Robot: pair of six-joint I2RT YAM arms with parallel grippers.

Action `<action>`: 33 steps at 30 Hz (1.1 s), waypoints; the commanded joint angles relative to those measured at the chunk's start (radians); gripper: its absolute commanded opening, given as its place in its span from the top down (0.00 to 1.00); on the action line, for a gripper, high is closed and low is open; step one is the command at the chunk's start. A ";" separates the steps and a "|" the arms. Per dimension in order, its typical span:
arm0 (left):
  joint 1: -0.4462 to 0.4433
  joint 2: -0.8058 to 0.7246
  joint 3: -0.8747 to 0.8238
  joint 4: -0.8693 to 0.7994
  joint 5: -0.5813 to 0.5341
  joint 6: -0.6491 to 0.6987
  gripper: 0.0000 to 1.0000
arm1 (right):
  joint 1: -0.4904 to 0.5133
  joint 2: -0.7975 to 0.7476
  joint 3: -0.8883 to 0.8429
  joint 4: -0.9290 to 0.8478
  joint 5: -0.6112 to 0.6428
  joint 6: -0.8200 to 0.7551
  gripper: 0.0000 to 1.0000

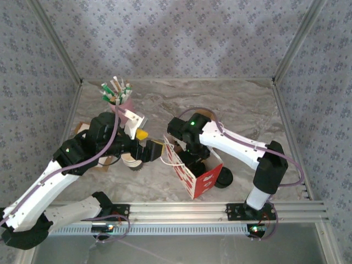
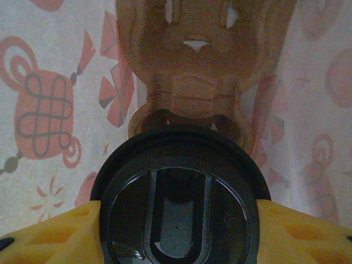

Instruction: Pack the takeout coffee

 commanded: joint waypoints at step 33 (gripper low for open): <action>-0.009 0.014 0.045 -0.007 -0.009 0.019 0.01 | 0.006 0.008 0.005 -0.019 -0.024 -0.002 0.38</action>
